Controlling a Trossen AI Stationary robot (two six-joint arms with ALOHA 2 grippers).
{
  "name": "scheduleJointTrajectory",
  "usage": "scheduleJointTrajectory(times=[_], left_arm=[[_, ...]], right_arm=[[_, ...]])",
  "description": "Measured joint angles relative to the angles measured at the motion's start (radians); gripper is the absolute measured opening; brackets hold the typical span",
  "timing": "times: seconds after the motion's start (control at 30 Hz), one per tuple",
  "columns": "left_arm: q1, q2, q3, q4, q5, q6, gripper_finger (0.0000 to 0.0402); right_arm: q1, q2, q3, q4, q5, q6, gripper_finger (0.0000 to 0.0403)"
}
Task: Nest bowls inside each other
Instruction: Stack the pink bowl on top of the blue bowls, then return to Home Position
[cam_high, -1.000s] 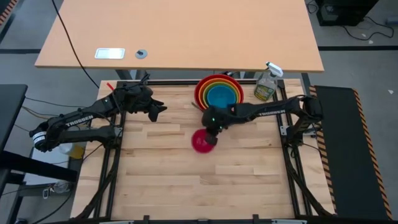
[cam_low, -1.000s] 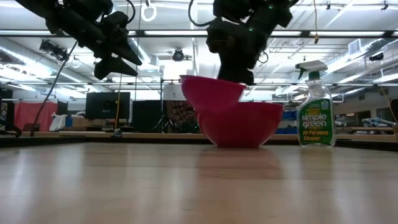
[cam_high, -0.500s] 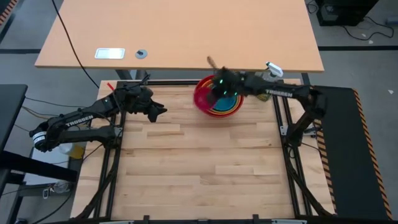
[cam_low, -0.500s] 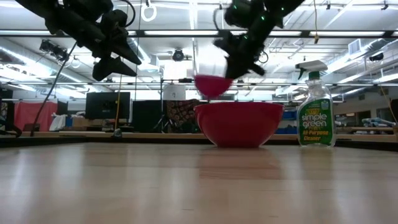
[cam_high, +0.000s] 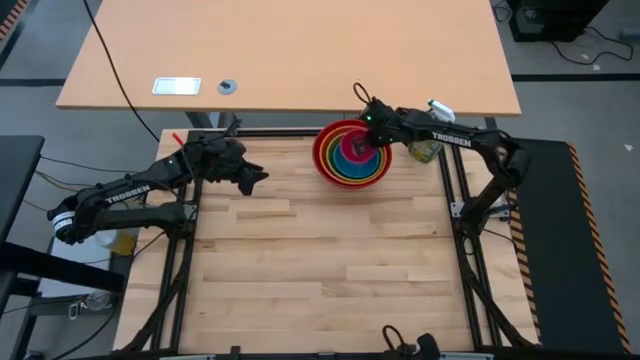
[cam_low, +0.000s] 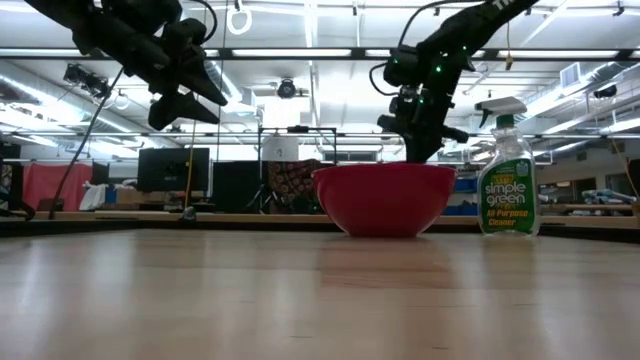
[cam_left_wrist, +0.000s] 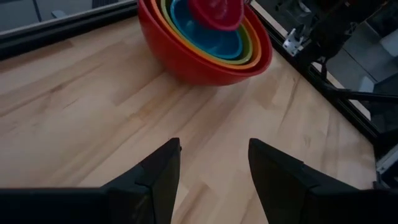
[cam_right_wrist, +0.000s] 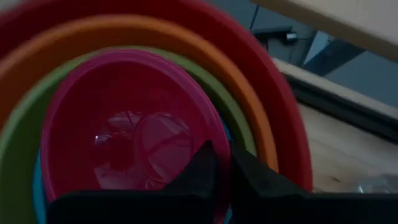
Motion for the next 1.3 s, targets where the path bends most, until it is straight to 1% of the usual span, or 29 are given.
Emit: scheduleJointTrajectory(times=[0.13,0.2,0.33,0.43,0.53,0.63,0.7,0.8,0.87,0.93,1.0,1.17,1.23,1.3], left_arm=[[0.001,0.000,0.000,0.019,-0.003,0.001,0.0192],[0.001,0.000,0.000,0.028,-0.004,0.001,0.0192],[0.001,0.000,0.000,0.038,-0.017,0.002,0.0192],[0.001,0.000,0.000,0.039,-0.017,0.002,0.0192],[0.001,0.000,0.000,0.039,-0.016,0.002,0.0192],[0.001,0.000,0.000,0.039,-0.016,0.002,0.0192],[0.001,0.000,0.000,0.039,-0.016,0.000,0.0192],[0.001,0.000,0.000,0.039,-0.015,-0.006,0.0192],[0.001,0.000,0.000,0.039,-0.013,-0.010,0.0192],[0.001,0.000,0.000,0.039,-0.013,-0.010,0.0192],[0.001,0.000,0.000,0.039,-0.013,-0.014,0.0192],[0.001,0.000,0.000,0.039,-0.003,-0.032,0.0192],[0.000,0.000,0.000,0.039,0.007,-0.061,0.0192],[-0.006,-0.012,0.000,0.037,0.006,-0.071,0.0192]], right_arm=[[0.022,0.000,-0.044,0.060,0.036,-0.002,0.0031],[0.029,0.000,-0.067,0.087,0.032,-0.009,0.0031],[0.034,0.000,-0.110,0.165,-0.071,-0.044,0.0040],[0.034,0.000,-0.128,0.168,-0.109,-0.045,0.0066],[0.034,0.000,-0.131,0.160,-0.139,-0.064,0.0102],[0.032,0.001,-0.106,0.119,-0.165,-0.093,0.0135],[0.032,0.001,-0.060,0.070,-0.150,-0.112,0.0148],[0.039,0.001,0.017,-0.030,-0.046,-0.128,0.0154],[0.045,0.001,0.069,-0.070,0.000,-0.155,0.0153],[0.049,0.001,0.111,-0.083,0.000,-0.173,0.0153],[0.050,0.001,0.136,-0.096,-0.036,-0.167,0.0153],[0.067,0.001,0.142,-0.042,-0.187,-0.142,0.0153],[0.093,-0.002,0.131,0.009,-0.214,-0.140,0.0153],[0.118,-0.017,0.102,0.068,-0.219,-0.132,0.0153]])
